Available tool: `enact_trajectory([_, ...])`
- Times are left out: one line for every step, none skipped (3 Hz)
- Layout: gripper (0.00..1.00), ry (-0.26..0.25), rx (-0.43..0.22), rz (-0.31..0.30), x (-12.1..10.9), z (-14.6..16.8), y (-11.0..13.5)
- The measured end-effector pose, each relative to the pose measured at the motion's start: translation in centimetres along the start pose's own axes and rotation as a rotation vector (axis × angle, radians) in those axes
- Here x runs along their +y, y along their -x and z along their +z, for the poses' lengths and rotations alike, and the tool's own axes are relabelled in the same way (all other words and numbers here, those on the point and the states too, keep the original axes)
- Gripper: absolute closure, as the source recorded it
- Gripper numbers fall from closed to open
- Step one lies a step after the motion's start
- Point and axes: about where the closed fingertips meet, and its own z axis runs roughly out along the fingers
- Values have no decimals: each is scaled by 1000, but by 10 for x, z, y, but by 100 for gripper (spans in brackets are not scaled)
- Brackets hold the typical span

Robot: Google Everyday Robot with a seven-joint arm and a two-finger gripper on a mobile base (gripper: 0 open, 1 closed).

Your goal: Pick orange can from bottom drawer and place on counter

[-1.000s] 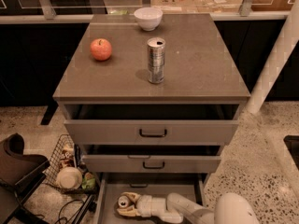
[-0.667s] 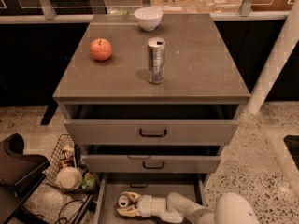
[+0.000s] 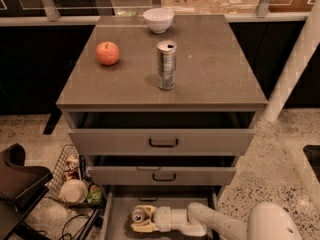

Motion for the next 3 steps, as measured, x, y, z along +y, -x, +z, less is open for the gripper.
enact_trajectory([100, 25, -5, -9, 22, -22, 37])
enact_trajectory([100, 31, -19, -59, 44, -46, 75])
enact_trajectory([100, 9, -17, -130, 66, -71, 115])
